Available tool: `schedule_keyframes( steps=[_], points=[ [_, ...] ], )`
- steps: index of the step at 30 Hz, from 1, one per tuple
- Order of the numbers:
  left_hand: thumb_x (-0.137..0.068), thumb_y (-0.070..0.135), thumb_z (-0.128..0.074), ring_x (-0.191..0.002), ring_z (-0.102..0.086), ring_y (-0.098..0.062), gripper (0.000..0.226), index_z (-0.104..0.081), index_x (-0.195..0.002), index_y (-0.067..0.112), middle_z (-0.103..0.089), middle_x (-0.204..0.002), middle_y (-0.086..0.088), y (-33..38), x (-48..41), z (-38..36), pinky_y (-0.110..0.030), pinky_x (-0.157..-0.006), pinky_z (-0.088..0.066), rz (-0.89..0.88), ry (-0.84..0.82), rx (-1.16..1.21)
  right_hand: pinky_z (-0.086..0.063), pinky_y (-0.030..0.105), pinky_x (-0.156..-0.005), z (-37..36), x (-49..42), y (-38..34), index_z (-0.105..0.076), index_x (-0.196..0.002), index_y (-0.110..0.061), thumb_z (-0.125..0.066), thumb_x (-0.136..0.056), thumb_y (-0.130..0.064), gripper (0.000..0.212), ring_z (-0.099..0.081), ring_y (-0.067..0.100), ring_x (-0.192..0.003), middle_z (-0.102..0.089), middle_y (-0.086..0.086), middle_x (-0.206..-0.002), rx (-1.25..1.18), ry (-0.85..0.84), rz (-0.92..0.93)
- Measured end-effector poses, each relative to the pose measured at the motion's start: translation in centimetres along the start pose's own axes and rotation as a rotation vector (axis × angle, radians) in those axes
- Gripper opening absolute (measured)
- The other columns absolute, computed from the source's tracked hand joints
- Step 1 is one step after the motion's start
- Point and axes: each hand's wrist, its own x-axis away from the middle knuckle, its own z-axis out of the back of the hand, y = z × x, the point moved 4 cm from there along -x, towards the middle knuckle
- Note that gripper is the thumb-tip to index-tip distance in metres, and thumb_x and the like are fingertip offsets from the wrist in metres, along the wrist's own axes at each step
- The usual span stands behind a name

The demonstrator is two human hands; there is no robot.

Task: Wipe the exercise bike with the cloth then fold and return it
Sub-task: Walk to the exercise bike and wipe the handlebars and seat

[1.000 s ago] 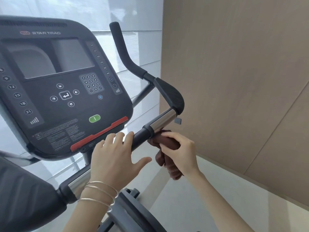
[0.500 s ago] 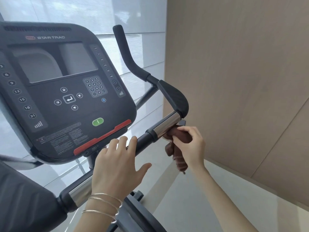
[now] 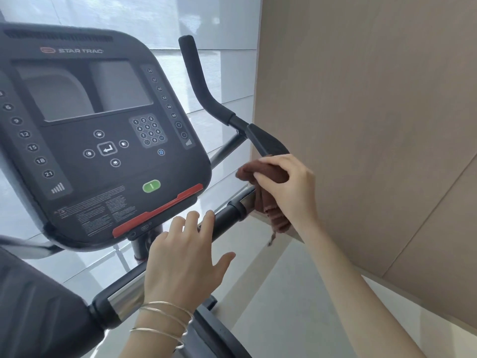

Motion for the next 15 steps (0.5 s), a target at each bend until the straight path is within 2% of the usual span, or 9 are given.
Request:
schedule_keyframes(
  steps=[2,4,10,15],
  points=[
    [-0.080,0.074,-0.030,-0.102,-0.050,-0.016,0.073,-0.026,-0.135,0.026,-0.048,-0.126,0.006,-0.1,0.0,-0.1,-0.026,-0.064,-0.034,0.001,0.015,0.003,-0.054,0.028,-0.083,-1.7,-0.5,-0.1,-0.070,-0.102,-0.019,-0.066,-0.083,-0.031,0.022,-0.060,0.009,-0.093,-0.069,-0.005,-0.104,0.178,-0.135,0.005],
    [-0.080,0.073,-0.031,-0.100,-0.050,-0.017,0.072,-0.025,-0.134,0.026,-0.048,-0.125,0.006,-0.1,0.0,-0.3,-0.026,-0.064,-0.033,0.004,0.017,0.013,-0.052,0.030,-0.086,-2.2,0.5,-0.1,-0.068,-0.105,-0.020,-0.061,-0.086,-0.036,0.026,-0.059,0.012,-0.096,-0.068,-0.004,-0.107,0.253,-0.158,0.061],
    [-0.080,0.073,-0.033,-0.092,-0.050,-0.016,0.072,-0.028,-0.135,0.026,-0.051,-0.118,0.006,-0.2,0.1,-0.6,-0.027,-0.063,-0.030,0.029,0.031,0.009,-0.052,0.037,-0.094,-1.2,3.3,0.8,-0.065,-0.116,-0.021,-0.061,-0.085,-0.036,0.034,-0.060,0.014,-0.104,-0.067,-0.004,-0.114,0.129,-0.218,0.153],
    [-0.081,0.073,-0.033,-0.096,-0.050,-0.016,0.075,-0.023,-0.138,0.027,-0.050,-0.121,0.007,-0.1,0.2,-0.6,-0.026,-0.065,-0.036,0.020,0.048,0.040,-0.052,0.037,-0.092,-0.3,0.8,2.7,-0.066,-0.113,-0.024,-0.066,-0.084,-0.023,0.028,-0.060,0.011,-0.102,-0.065,-0.011,-0.110,0.073,-0.149,-0.016]
  ],
)
